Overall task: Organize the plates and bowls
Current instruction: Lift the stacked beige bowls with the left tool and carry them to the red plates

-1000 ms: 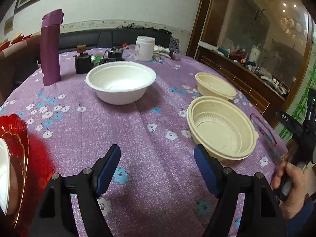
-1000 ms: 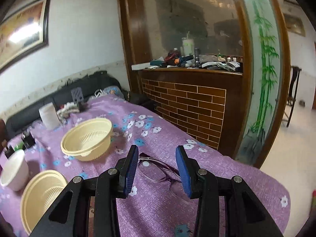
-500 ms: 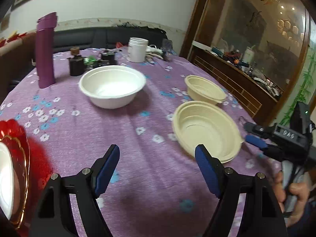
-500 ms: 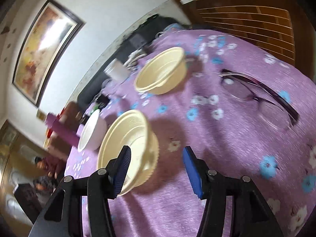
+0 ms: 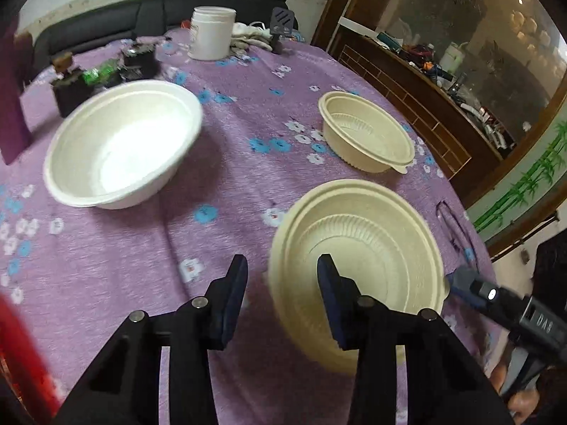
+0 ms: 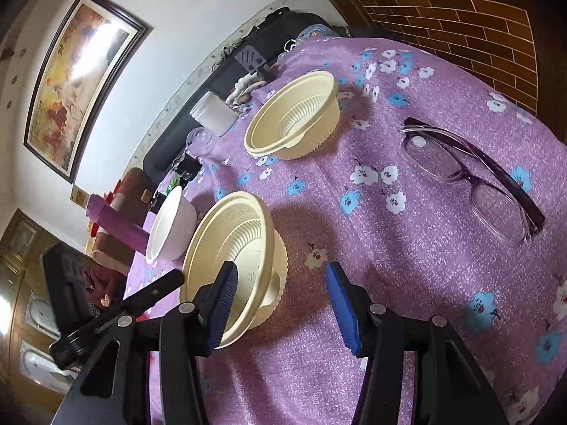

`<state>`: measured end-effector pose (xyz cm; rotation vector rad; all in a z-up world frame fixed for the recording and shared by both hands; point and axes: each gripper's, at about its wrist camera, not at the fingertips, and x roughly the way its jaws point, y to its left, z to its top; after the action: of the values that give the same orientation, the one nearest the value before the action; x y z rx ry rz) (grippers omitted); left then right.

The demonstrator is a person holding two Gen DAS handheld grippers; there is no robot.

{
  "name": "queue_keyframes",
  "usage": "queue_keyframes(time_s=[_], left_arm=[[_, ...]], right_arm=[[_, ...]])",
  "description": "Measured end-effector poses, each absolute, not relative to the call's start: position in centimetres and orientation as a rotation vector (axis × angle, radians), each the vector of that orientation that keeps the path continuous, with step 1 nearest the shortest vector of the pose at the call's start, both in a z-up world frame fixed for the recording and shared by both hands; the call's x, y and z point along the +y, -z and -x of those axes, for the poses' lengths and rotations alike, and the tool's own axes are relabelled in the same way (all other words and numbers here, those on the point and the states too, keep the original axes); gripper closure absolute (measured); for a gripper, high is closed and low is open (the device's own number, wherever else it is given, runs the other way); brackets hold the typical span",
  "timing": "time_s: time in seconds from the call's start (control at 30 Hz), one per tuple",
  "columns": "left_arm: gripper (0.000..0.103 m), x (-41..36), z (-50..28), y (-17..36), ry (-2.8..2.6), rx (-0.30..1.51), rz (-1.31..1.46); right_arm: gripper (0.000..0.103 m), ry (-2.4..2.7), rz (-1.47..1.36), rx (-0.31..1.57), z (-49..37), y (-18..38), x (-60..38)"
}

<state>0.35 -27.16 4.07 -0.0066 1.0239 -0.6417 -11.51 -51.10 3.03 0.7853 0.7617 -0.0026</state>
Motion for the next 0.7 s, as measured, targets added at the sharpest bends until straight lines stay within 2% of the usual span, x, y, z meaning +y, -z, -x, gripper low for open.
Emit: queue_keyframes(time_s=[0.1, 0.13, 0.17, 0.2, 0.43, 0.53, 0.7], left_arm=[[0.065, -27.9, -0.3, -3.5, 0.652, 1.032, -0.001], [0.073, -28.0, 0.0, -3.3, 0.659, 1.03, -0.001], [0.075, -27.9, 0.4, -3.3, 0.664, 1.025, -0.001], [0.075, -27.8, 0.8, -3.4, 0.667, 1.02, -0.003], [0.074, -24.6, 4.7, -4.8, 0.65, 0.969, -0.008], [0.066, -21.9, 6.3, -4.9, 0.599, 0.966, -0.006], [0.065, -16.2, 8.0, -4.4, 0.496, 0.948, 0.042]], right_arm=[[0.053, -0.005, -0.773, 0.768, 11.2, -3.0, -50.4], [0.062, -0.009, -0.766, 0.77, 11.0, -3.0, -50.0], [0.077, -0.01, -0.761, 0.776, 10.8, -2.8, -49.6], [0.082, -0.003, -0.756, 0.784, 10.7, -2.7, -49.4], [0.083, -0.001, -0.791, 0.757, 12.8, -3.1, -47.8], [0.083, -0.039, -0.764, 0.768, 13.6, -3.7, -45.7], [0.081, -0.132, -0.665, 0.795, 13.7, -4.4, -40.5]])
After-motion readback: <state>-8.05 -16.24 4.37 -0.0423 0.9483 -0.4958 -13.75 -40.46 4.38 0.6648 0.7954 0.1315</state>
